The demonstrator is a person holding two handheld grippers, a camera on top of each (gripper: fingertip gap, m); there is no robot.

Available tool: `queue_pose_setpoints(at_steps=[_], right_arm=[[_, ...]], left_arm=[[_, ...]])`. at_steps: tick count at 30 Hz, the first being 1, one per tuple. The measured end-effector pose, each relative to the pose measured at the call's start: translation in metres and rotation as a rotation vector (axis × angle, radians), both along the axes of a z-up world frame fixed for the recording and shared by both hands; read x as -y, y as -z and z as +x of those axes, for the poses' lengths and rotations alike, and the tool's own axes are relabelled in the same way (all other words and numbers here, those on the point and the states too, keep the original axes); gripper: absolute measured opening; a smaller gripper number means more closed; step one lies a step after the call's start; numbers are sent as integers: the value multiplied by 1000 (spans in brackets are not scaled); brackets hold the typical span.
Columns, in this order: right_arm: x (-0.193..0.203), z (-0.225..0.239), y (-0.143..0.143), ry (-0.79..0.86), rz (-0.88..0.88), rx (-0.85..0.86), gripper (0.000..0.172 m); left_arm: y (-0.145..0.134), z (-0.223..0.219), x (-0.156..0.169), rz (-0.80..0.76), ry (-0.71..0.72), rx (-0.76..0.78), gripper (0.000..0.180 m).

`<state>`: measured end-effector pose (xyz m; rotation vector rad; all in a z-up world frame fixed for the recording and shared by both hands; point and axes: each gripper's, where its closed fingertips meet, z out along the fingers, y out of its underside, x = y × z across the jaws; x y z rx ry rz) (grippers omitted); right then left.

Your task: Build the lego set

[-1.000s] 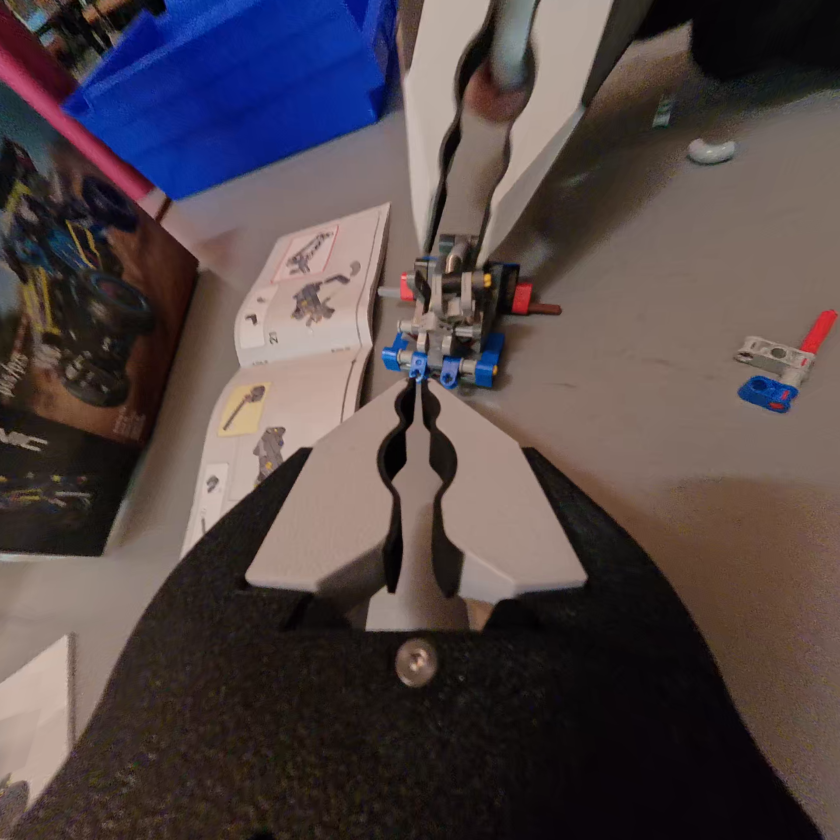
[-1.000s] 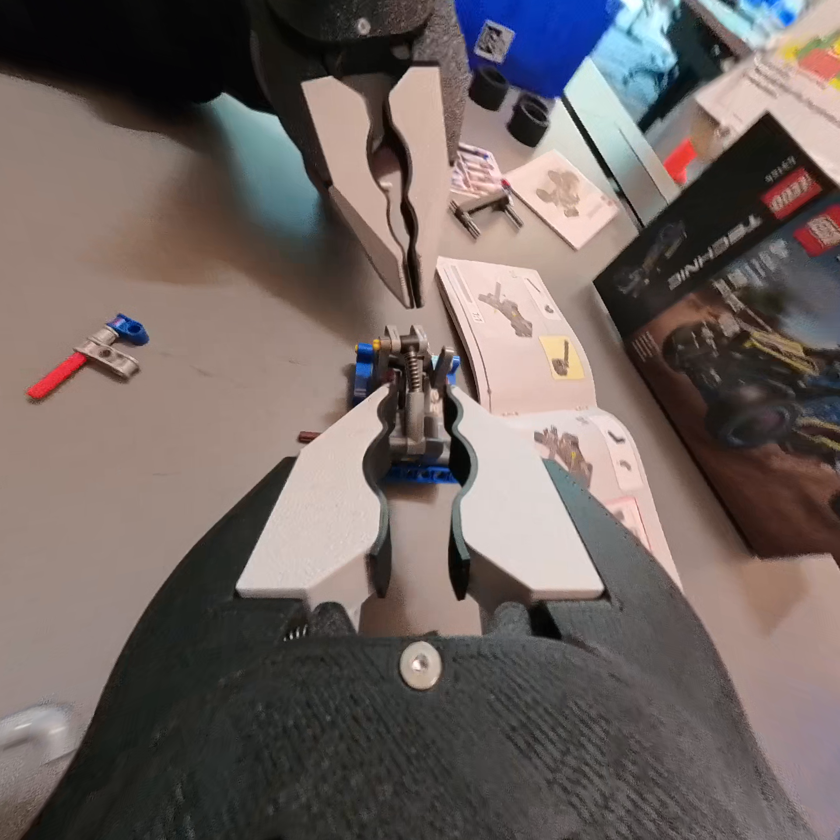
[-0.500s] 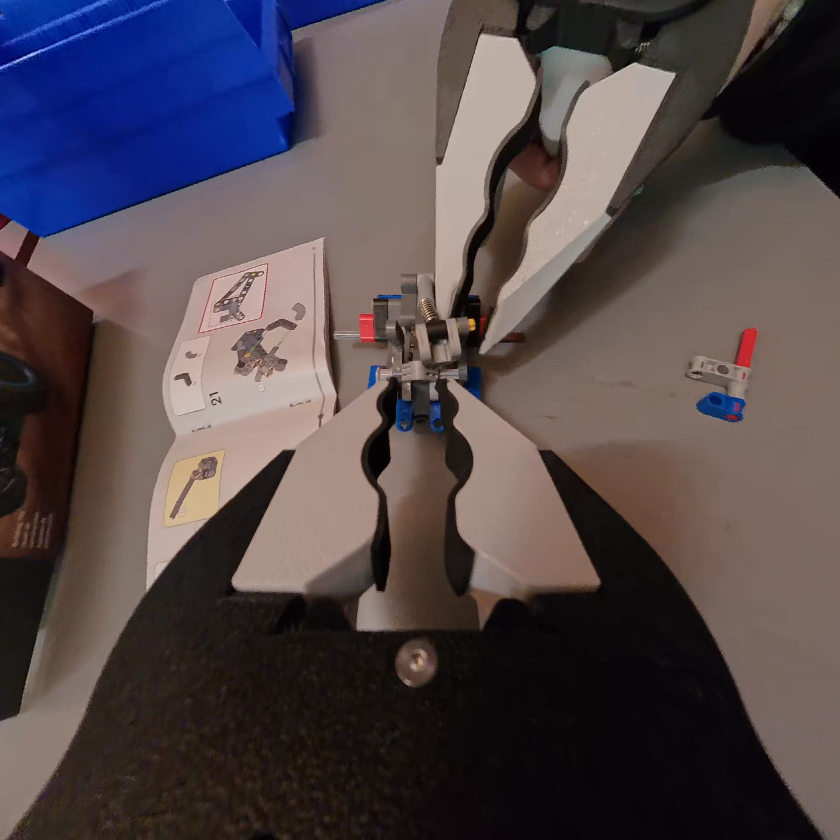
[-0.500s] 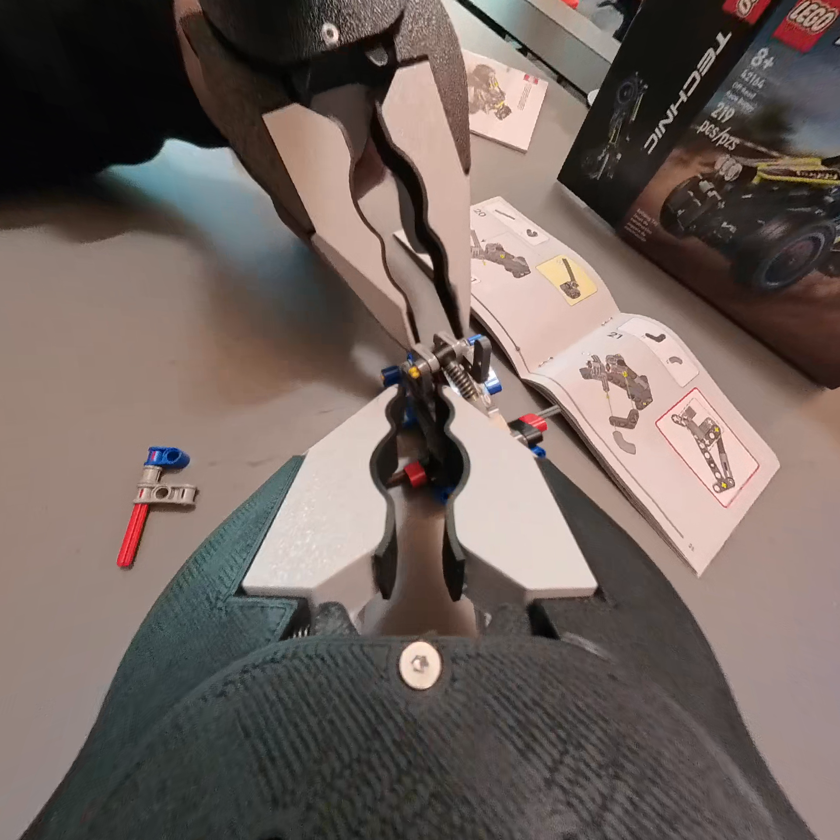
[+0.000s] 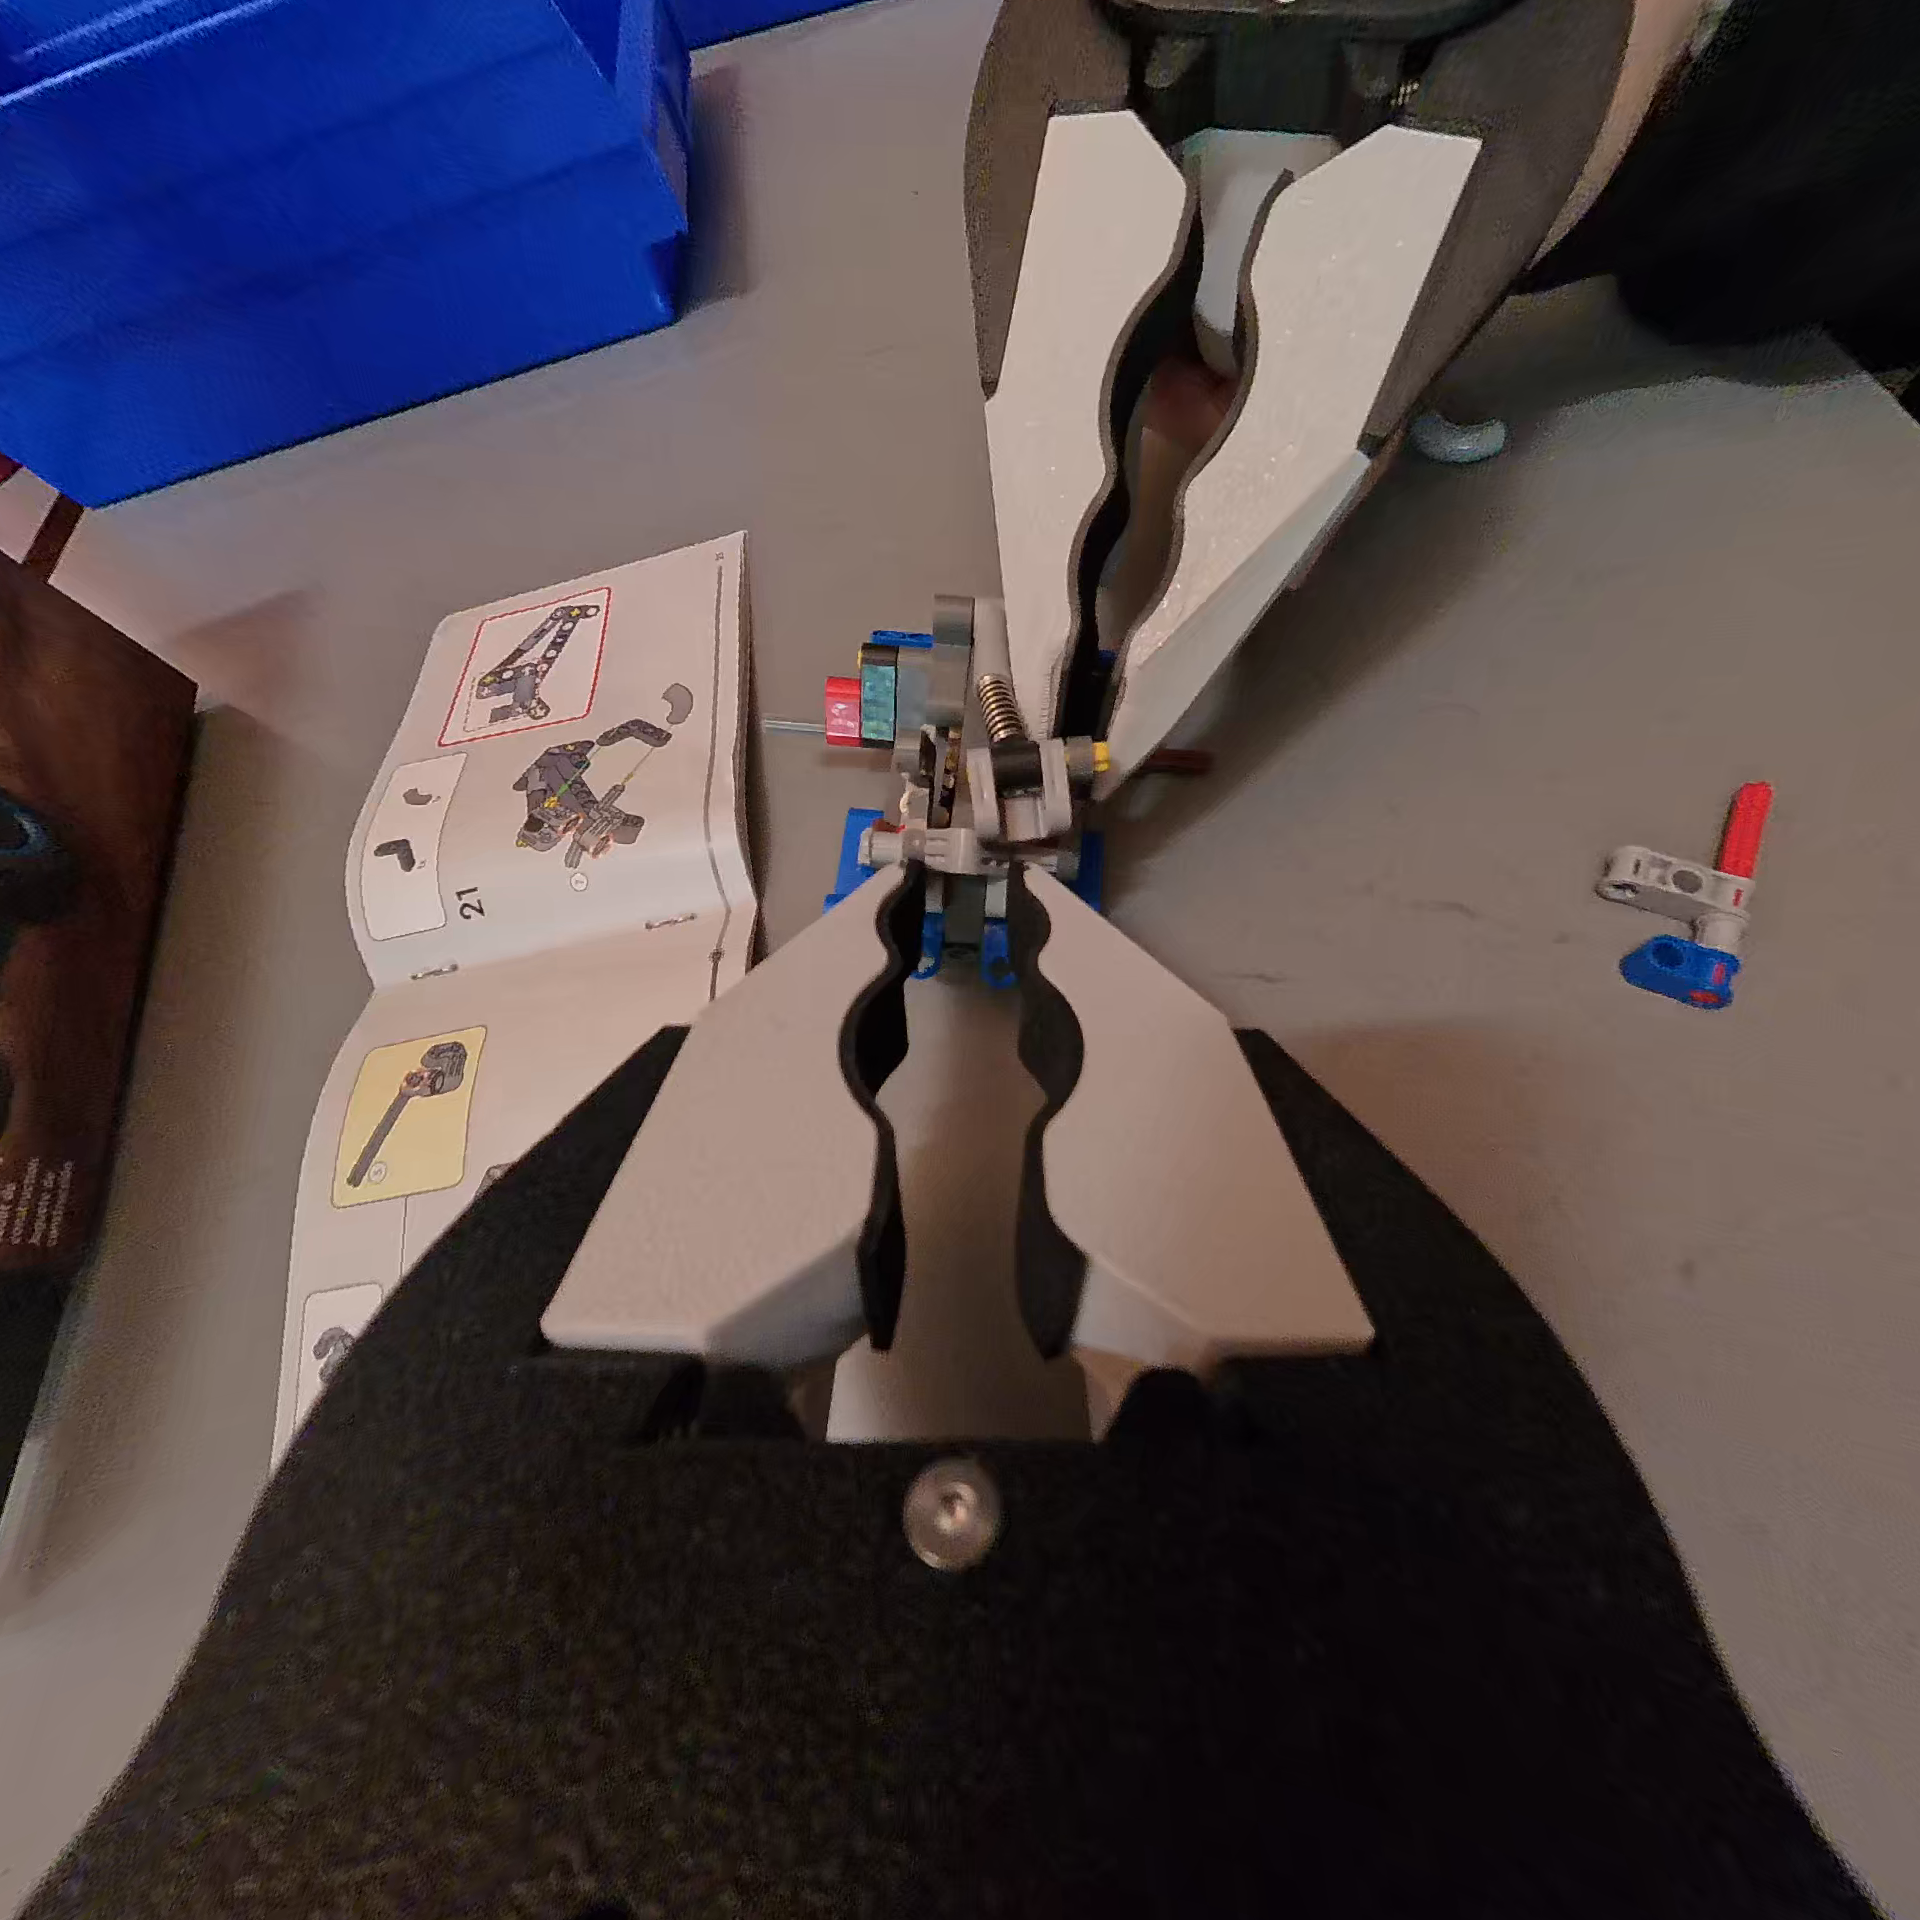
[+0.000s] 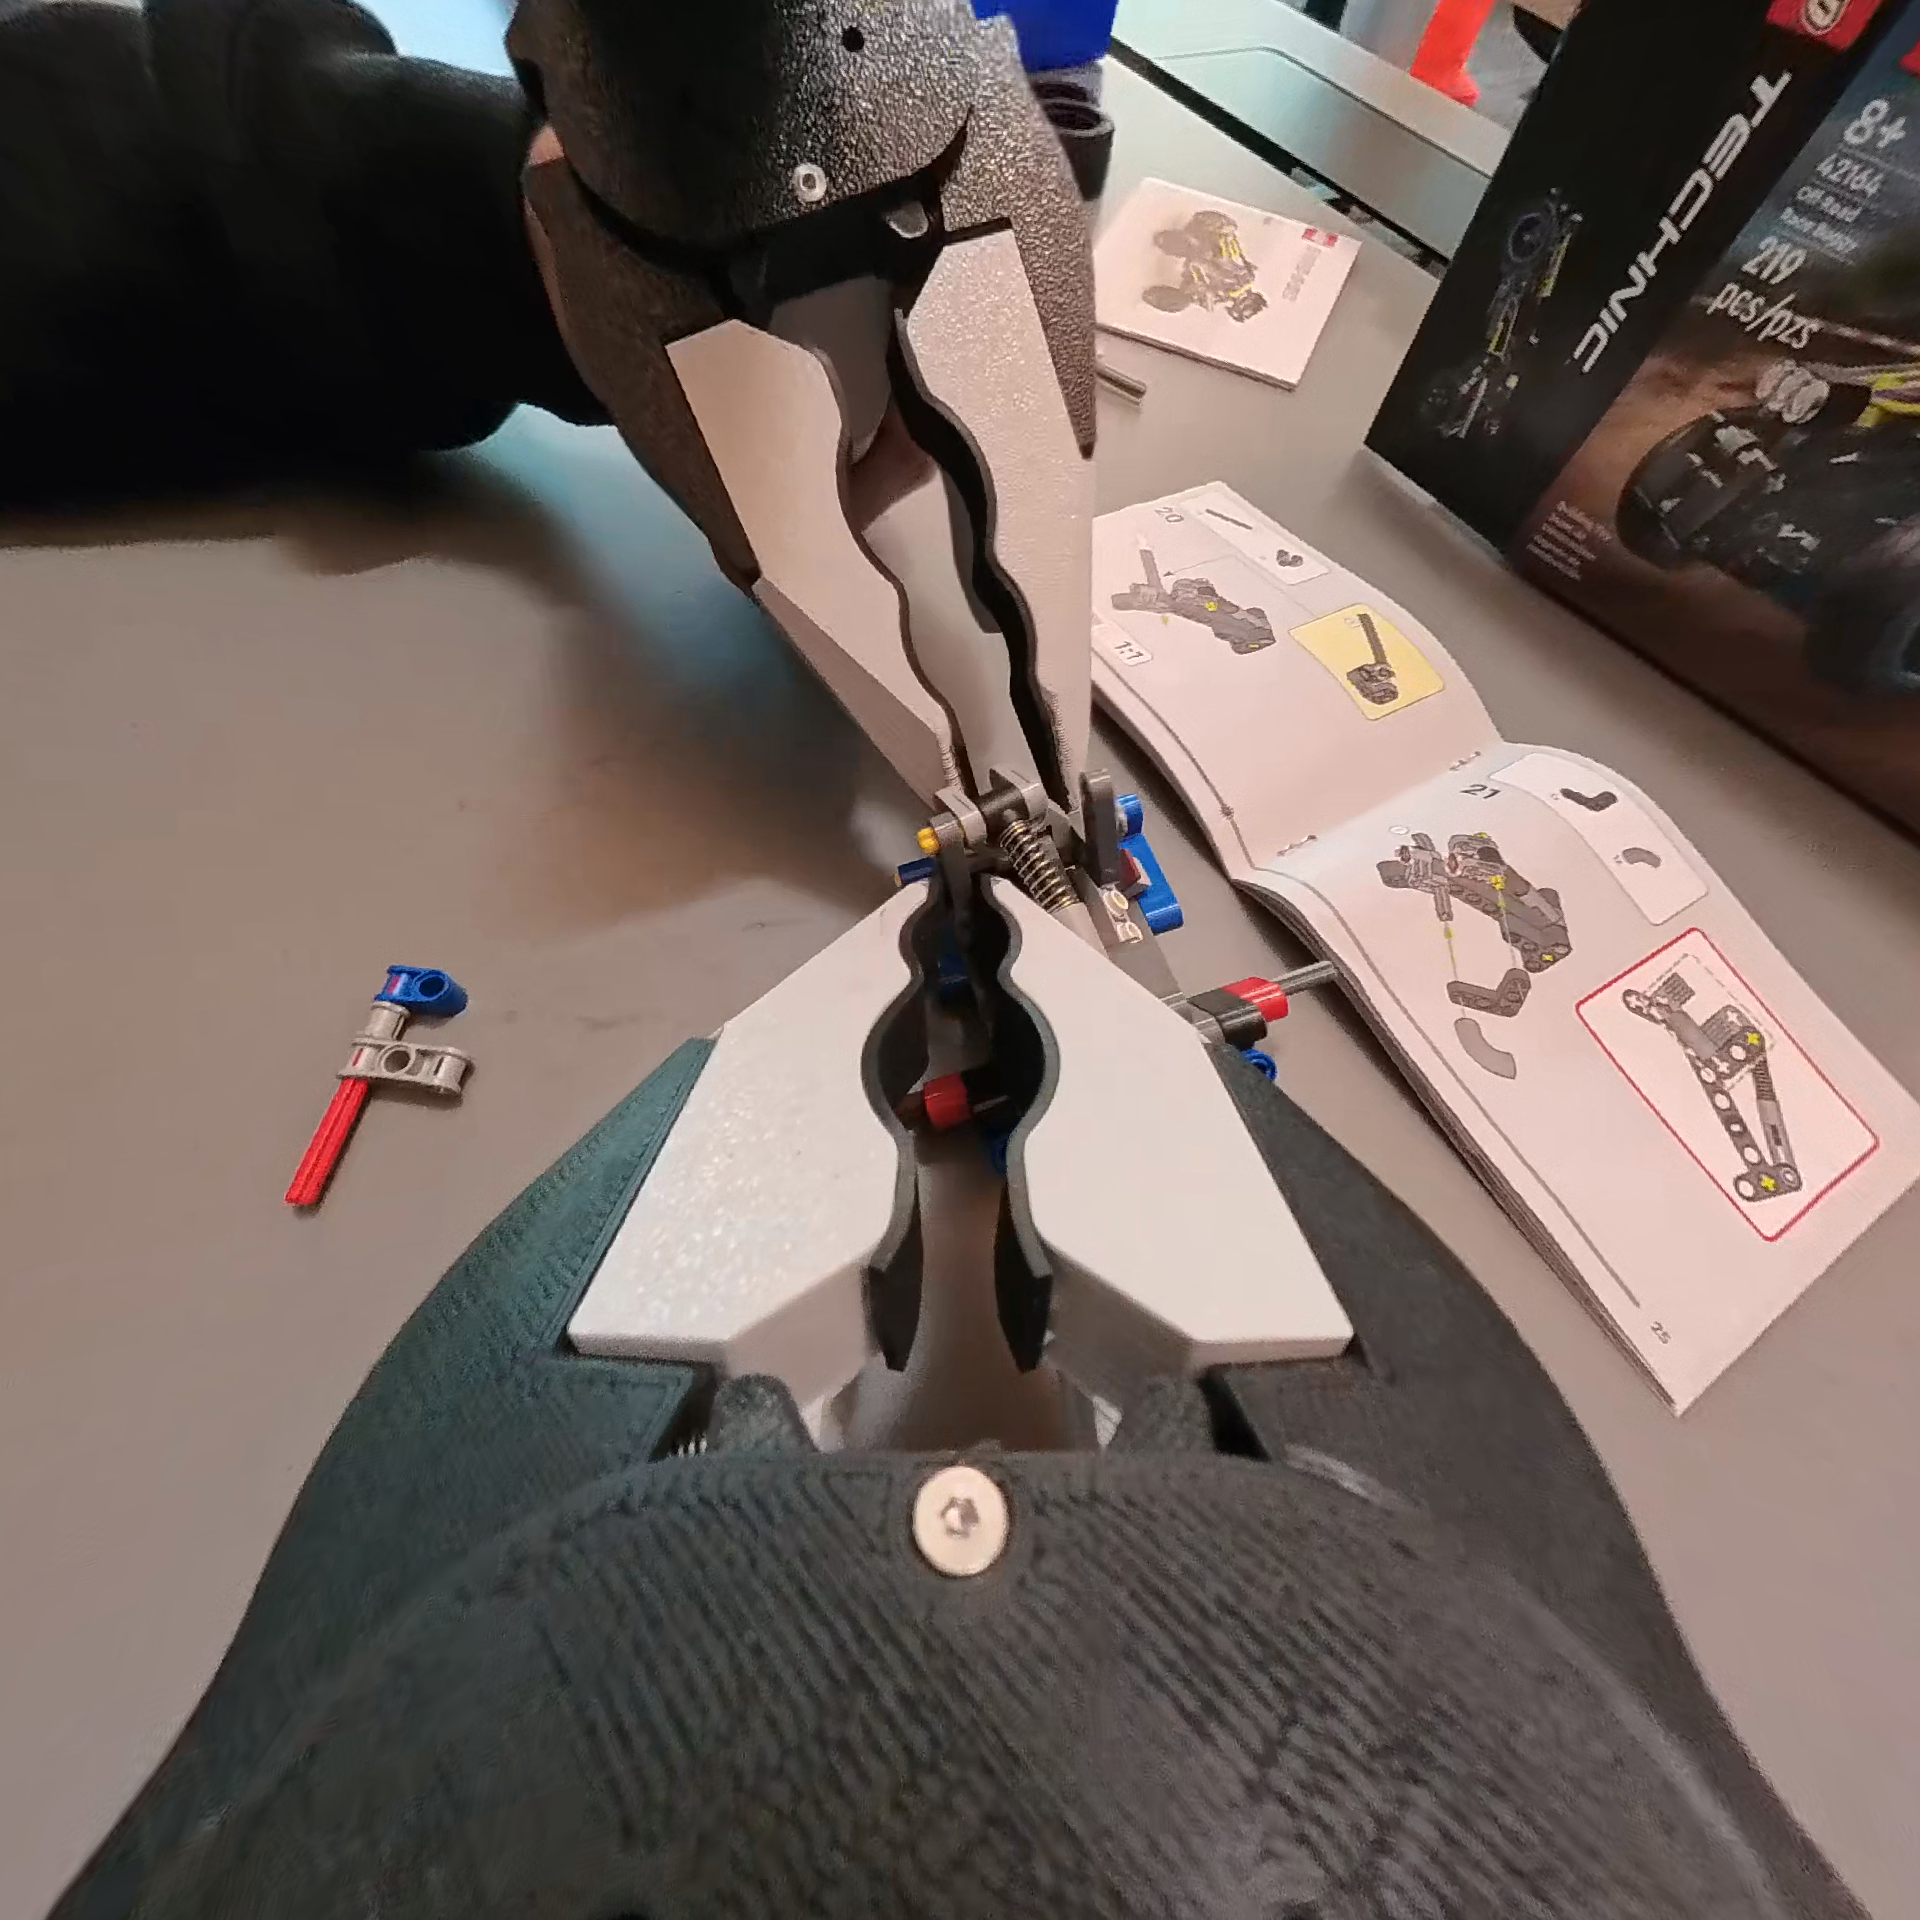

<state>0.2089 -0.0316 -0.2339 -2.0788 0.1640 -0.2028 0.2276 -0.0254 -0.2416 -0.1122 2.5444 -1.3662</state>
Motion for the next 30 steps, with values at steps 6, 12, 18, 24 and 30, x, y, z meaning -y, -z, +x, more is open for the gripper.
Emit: queue_pose_setpoints(at_steps=[6,12,18,24,30], right_arm=[[0,-1,0,-11,4,-35,1],[-3,2,-1,29,6,6,4],[1,-2,0,-9,15,-80,1],[3,-4,1,-54,20,-134,2],[5,2,-2,-11,33,-95,3]], left_arm=[[1,-1,1,25,-12,-11,12],[2,0,-1,29,-25,-24,12],[1,0,1,12,-17,-24,12],[4,-2,3,21,-14,-23,12],[3,-4,-5,26,-9,-89,18]])
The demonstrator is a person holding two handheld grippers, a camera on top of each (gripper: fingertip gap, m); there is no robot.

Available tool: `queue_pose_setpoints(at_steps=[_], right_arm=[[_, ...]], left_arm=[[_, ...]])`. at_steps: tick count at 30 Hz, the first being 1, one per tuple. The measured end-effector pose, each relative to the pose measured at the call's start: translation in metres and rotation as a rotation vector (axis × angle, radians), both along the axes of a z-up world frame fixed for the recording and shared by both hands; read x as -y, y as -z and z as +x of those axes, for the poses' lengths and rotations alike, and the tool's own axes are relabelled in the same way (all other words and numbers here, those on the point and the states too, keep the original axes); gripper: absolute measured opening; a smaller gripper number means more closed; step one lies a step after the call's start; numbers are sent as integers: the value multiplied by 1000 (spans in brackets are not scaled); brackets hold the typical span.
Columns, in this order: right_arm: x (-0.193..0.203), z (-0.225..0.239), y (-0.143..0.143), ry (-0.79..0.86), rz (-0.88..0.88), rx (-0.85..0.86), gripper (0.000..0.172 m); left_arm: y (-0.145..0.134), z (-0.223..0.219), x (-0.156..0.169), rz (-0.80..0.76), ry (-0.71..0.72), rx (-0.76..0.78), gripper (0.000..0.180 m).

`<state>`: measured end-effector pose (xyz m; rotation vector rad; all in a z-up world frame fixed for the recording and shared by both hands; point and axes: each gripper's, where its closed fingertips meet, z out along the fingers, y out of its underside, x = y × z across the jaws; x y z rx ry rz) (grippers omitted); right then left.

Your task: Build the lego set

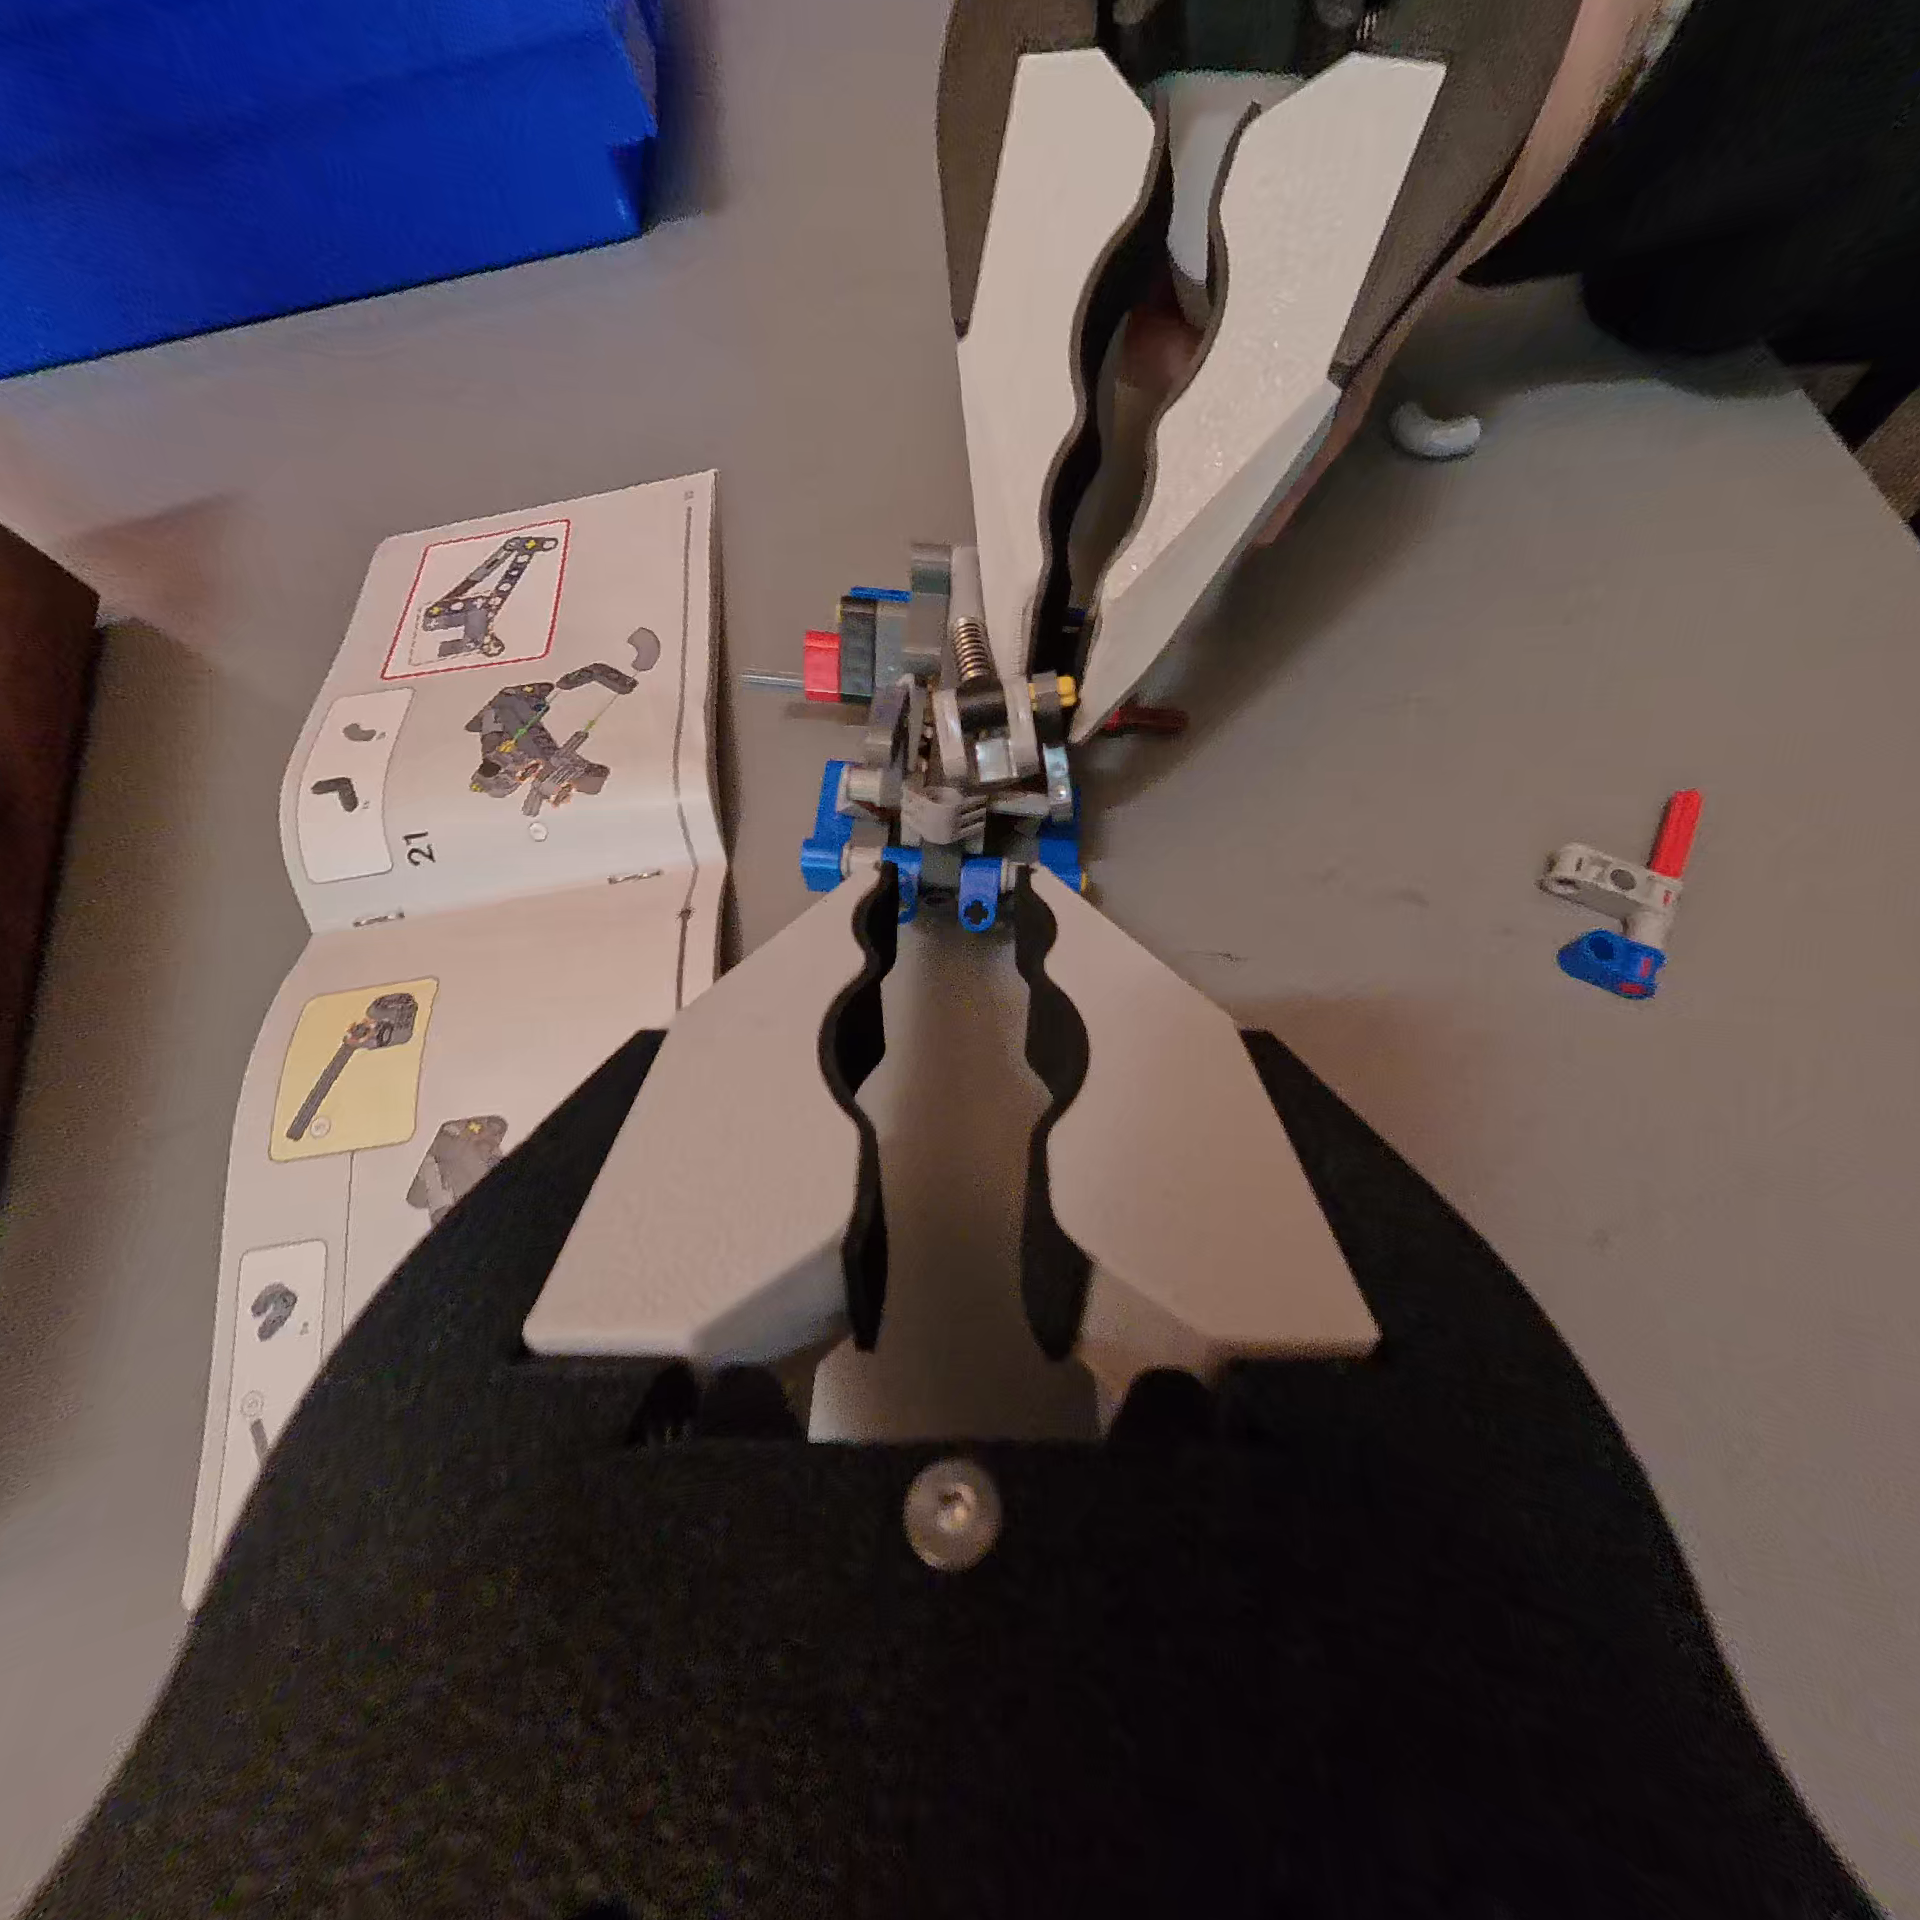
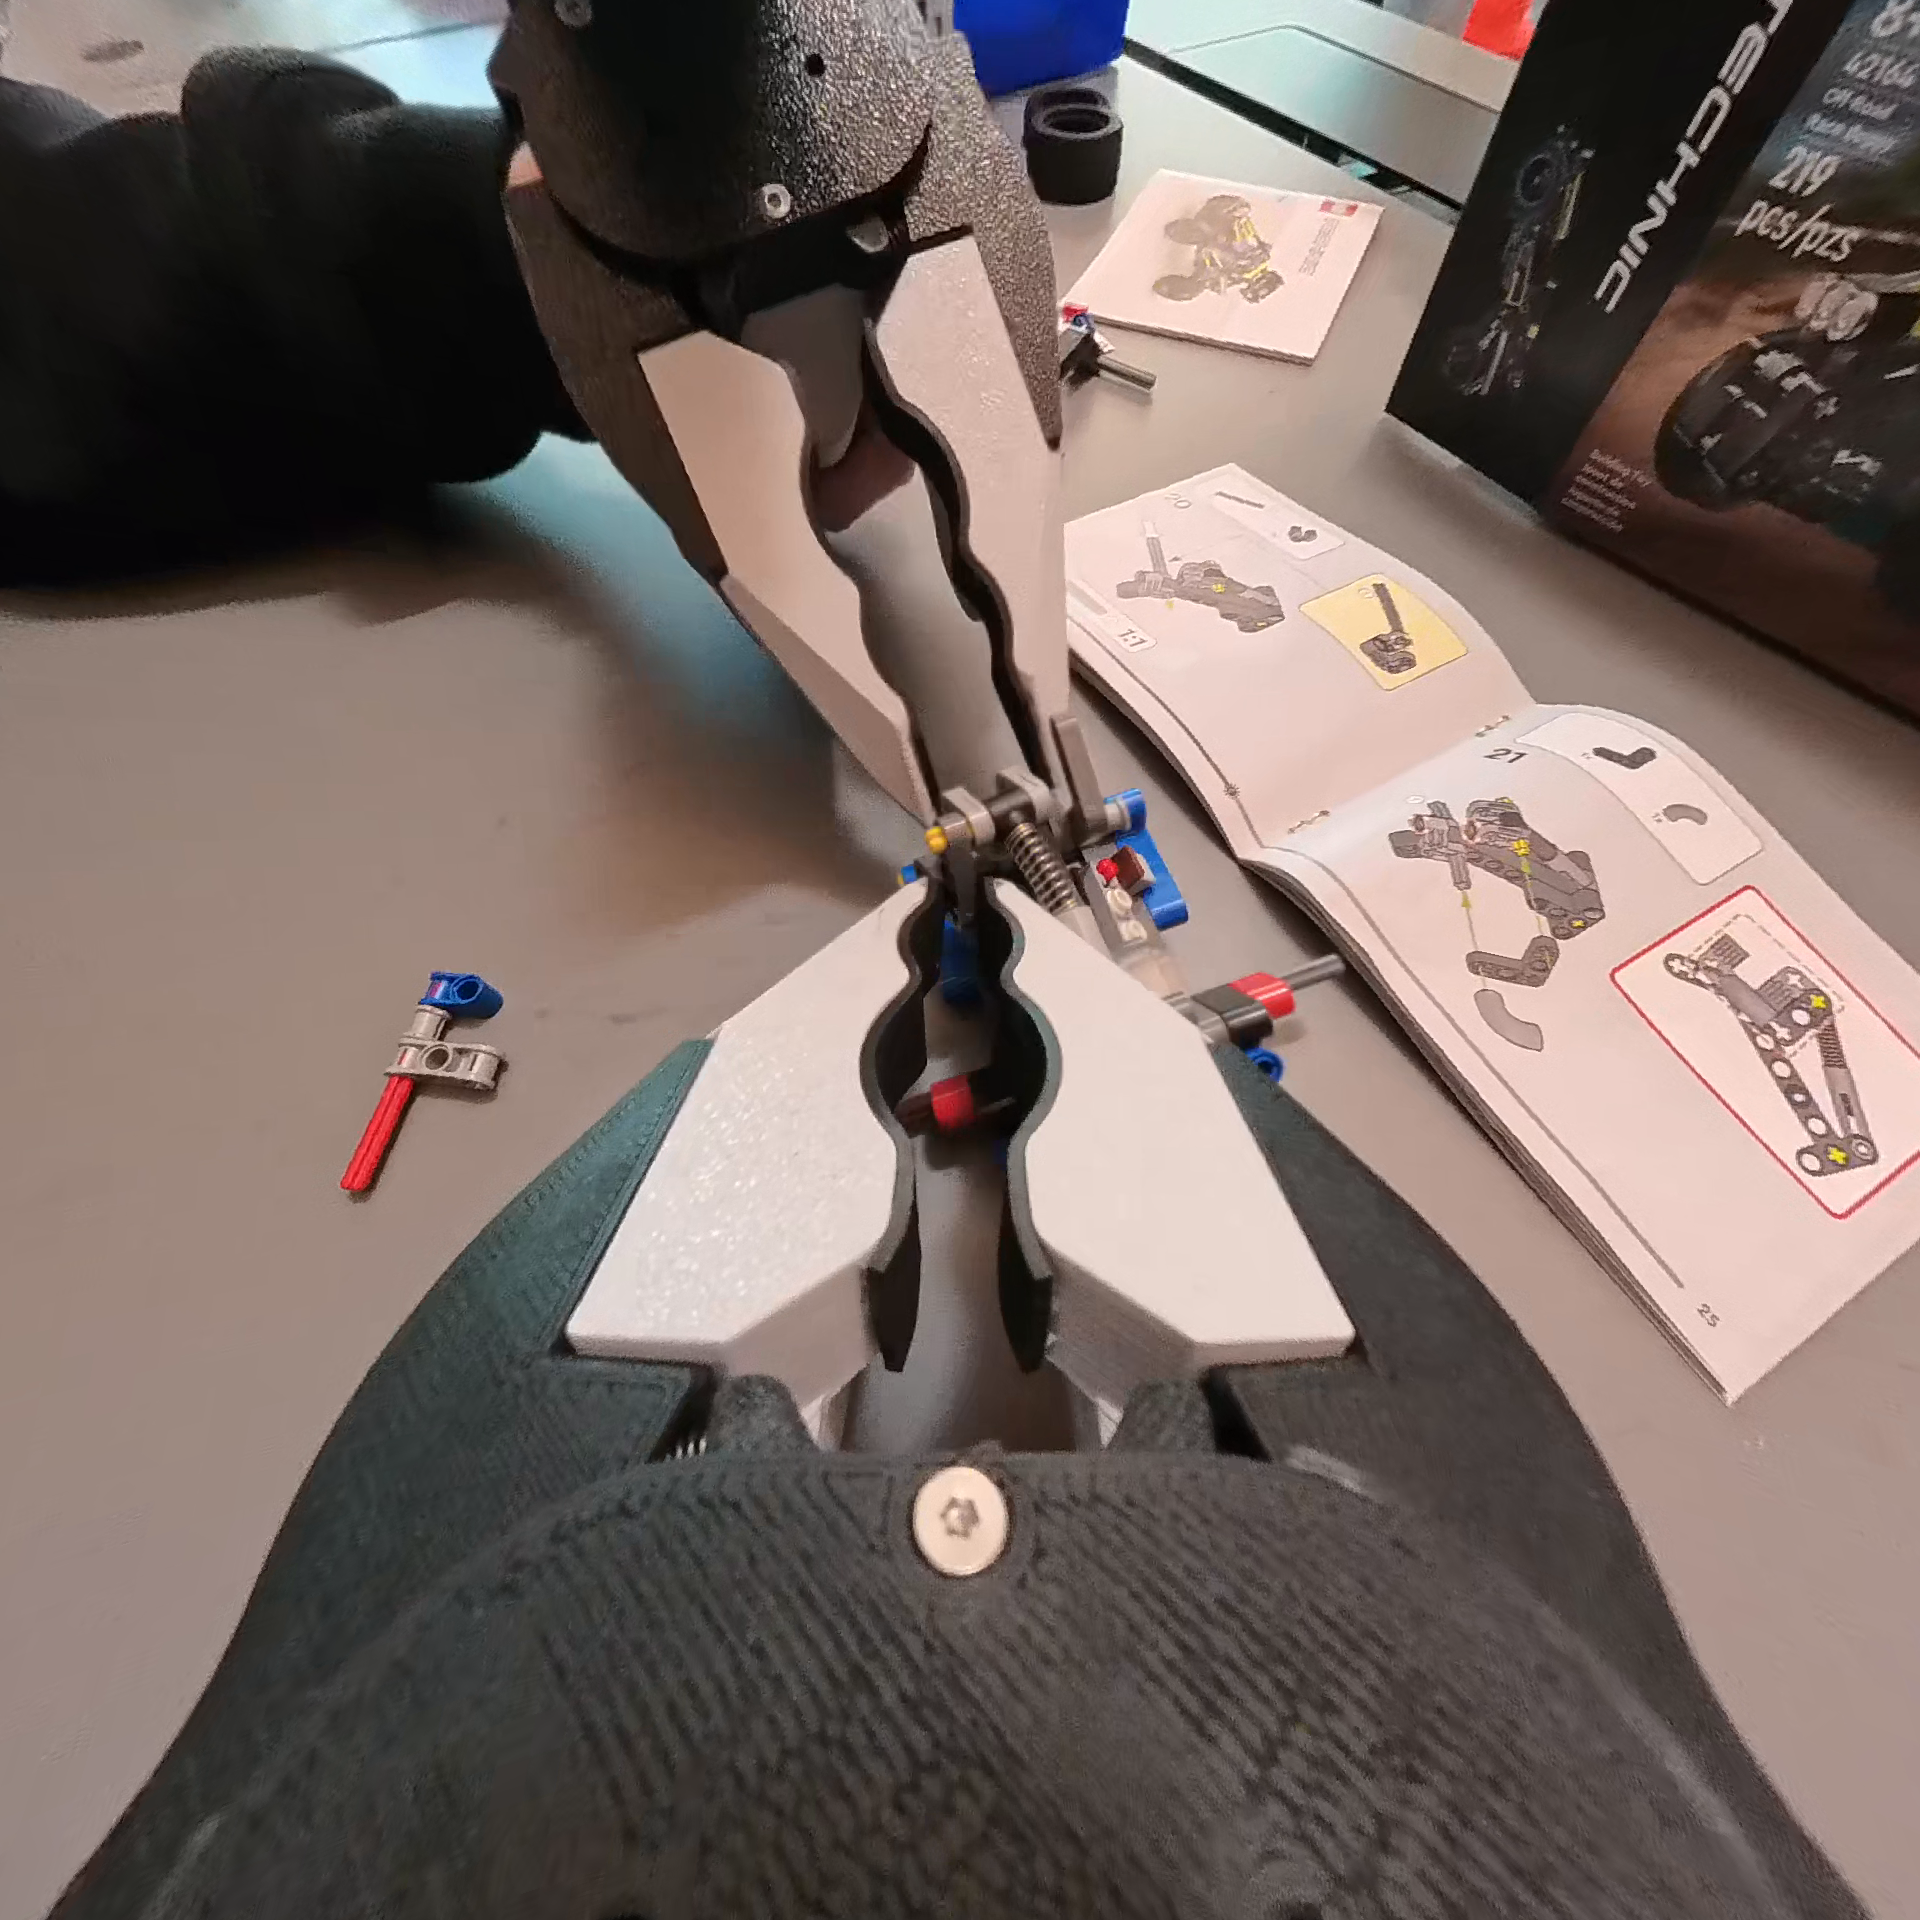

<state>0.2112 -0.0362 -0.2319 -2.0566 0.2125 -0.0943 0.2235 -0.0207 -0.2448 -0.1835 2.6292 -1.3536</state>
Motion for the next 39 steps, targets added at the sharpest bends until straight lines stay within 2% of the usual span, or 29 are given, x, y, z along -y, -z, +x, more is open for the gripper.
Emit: queue_pose_setpoints(at_steps=[5,12,19,26,39], right_arm=[[0,-1,0,-3,1,4,4],[-1,-5,0,-30,-4,7,4],[-2,-6,1,-37,-10,14,4],[-1,-4,1,-22,-10,25,4],[-4,-5,-5,-38,22,49,3]], left_arm=[[-16,3,0,-112,-38,-85,16],[-17,8,5,-190,-79,-151,12],[-12,6,5,-157,-66,-143,12],[-11,3,6,-137,-41,-109,2],[-6,3,7,-111,-45,-119,4]])
